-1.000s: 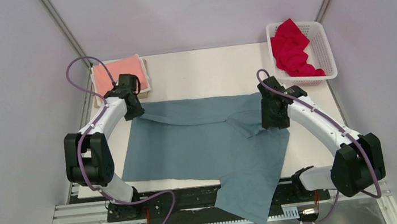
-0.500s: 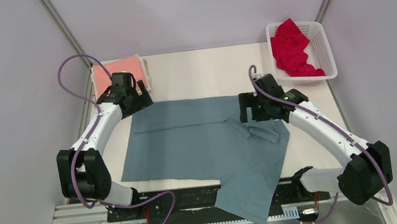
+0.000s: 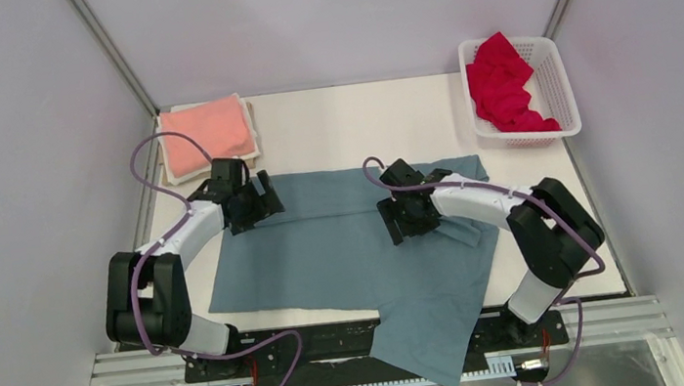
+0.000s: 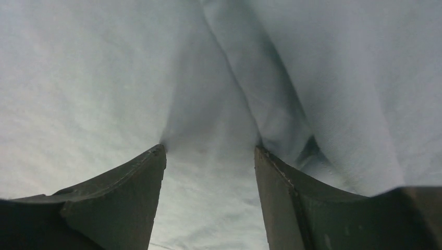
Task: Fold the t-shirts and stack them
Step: Fold the flattened tshirt in 1/3 of the way
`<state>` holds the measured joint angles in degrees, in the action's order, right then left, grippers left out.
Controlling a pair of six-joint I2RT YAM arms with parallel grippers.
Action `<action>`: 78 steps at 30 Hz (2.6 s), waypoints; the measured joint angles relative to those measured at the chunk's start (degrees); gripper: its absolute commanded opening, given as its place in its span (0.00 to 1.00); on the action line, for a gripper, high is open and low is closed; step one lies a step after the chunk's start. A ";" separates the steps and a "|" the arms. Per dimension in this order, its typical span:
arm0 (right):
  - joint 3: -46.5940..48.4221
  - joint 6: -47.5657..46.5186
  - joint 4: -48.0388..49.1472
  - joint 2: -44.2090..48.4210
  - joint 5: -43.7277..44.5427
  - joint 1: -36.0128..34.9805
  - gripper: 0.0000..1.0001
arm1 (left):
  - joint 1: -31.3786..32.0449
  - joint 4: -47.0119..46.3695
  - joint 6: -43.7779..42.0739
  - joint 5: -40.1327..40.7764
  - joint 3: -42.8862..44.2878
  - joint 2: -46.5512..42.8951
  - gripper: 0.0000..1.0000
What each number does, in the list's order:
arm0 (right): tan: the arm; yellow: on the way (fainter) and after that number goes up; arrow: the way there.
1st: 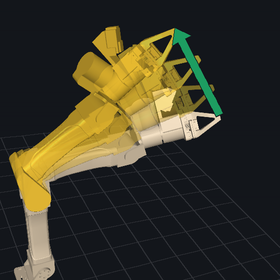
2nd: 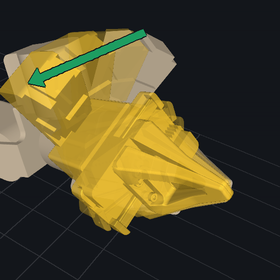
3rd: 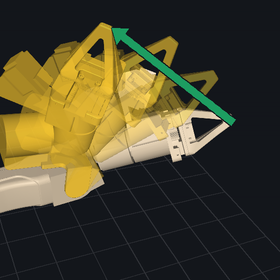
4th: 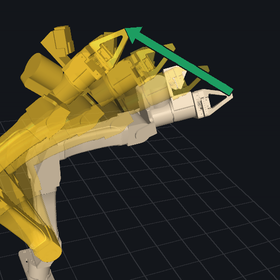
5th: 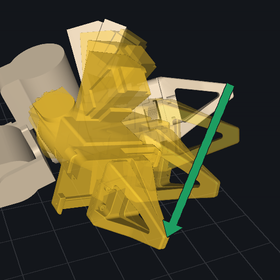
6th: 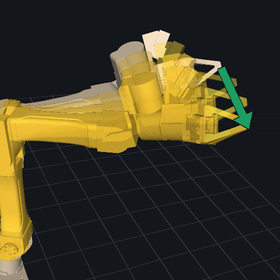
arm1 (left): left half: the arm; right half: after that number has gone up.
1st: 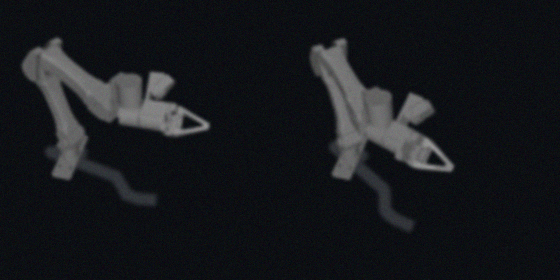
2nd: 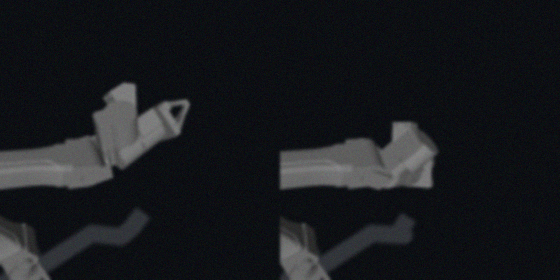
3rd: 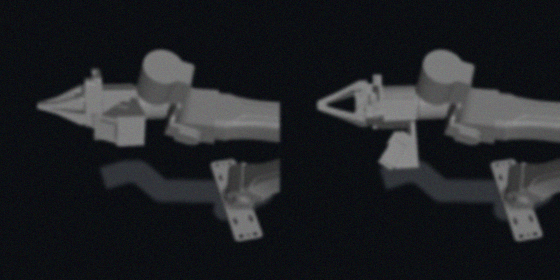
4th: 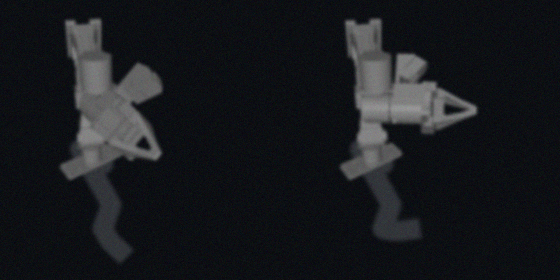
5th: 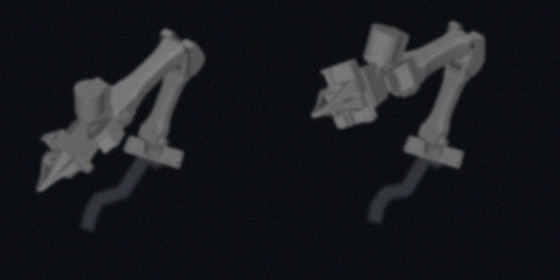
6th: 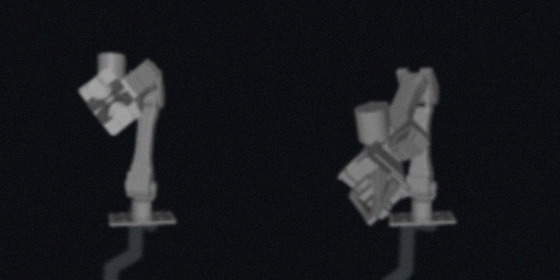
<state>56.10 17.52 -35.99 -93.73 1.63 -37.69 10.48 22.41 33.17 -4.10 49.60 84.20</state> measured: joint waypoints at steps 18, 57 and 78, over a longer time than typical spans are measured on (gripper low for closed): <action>-1.70 0.81 -0.59 1.62 9.84 0.87 0.58 | 0.00 -2.62 0.15 1.05 -2.47 0.00 1.00; 0.50 3.78 -6.71 6.73 -4.24 2.36 0.59 | 0.00 -3.02 -0.04 0.90 -2.49 -0.22 1.00; 3.19 9.49 -0.26 5.97 1.88 21.07 1.00 | -0.02 -3.32 -0.04 0.50 9.40 6.54 1.00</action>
<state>59.29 27.00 -36.25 -87.77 3.51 -16.62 10.46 19.09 33.12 -3.60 59.00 90.74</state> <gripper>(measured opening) 0.998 1.000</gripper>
